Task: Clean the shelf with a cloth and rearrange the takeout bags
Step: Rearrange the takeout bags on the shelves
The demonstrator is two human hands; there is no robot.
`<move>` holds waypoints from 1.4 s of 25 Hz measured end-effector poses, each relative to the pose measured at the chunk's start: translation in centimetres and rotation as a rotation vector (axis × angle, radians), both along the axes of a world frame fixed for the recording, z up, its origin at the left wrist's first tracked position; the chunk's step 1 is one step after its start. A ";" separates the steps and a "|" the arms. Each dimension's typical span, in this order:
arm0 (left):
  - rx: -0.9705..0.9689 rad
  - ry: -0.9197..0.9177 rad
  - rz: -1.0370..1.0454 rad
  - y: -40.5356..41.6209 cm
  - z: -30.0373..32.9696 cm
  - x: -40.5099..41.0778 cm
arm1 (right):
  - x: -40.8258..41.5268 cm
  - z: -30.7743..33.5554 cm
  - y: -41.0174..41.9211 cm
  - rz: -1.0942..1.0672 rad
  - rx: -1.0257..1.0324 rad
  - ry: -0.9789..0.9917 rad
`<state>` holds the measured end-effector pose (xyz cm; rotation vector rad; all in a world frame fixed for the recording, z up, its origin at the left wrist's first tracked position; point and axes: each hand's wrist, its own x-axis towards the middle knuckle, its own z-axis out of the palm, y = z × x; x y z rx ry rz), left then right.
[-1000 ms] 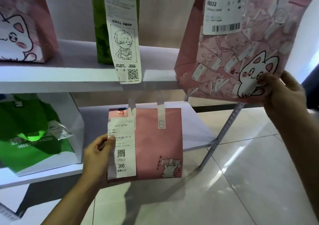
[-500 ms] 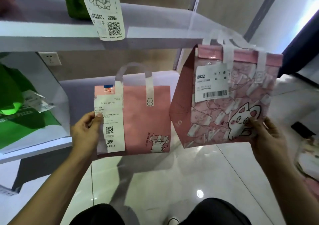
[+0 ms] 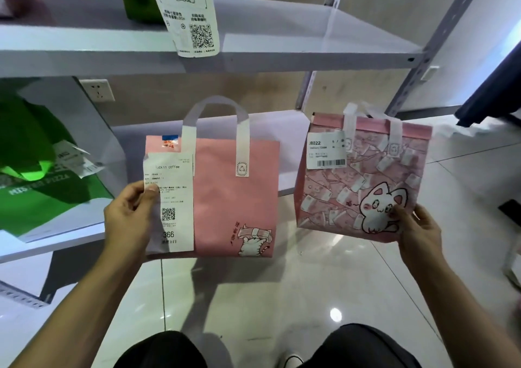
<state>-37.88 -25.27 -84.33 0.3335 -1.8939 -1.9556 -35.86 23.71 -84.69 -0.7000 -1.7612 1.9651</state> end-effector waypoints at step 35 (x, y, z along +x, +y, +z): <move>0.060 -0.039 -0.056 3.3 0.3 2.7 | -13.4 2.6 -14.7 0.502 0.255 -0.160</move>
